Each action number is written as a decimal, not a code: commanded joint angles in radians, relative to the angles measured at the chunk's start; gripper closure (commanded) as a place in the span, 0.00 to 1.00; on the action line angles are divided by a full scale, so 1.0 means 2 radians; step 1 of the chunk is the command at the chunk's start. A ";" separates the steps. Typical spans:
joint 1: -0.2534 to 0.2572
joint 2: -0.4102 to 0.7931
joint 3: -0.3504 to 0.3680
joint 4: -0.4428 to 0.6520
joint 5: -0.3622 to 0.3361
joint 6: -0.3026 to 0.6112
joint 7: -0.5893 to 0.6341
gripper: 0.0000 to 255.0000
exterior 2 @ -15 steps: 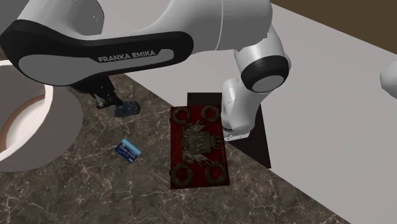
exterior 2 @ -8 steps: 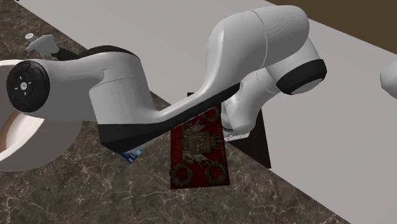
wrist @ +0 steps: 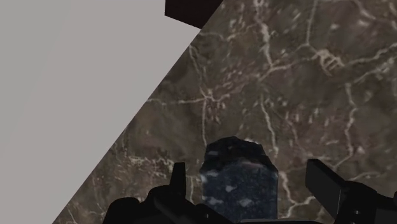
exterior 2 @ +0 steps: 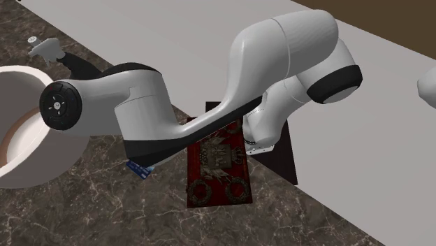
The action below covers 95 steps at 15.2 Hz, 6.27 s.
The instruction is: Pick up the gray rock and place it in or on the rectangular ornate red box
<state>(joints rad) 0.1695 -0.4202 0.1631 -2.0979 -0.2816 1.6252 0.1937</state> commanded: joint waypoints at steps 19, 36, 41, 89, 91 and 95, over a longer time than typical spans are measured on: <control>-0.001 0.004 0.000 0.029 0.000 -0.024 -0.007 1.00; -0.006 0.040 0.007 0.177 -0.007 -0.133 -0.036 1.00; 0.004 0.005 0.021 0.160 0.005 -0.157 -0.019 1.00; 0.069 -0.187 0.149 0.019 0.145 -0.232 0.139 0.00; 0.061 -0.166 0.156 0.065 0.143 -0.257 0.143 0.00; 0.061 -0.166 0.156 0.065 0.143 -0.257 0.143 0.00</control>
<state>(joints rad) 0.2927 -0.7530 0.4741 -1.9705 0.0039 1.1140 0.4799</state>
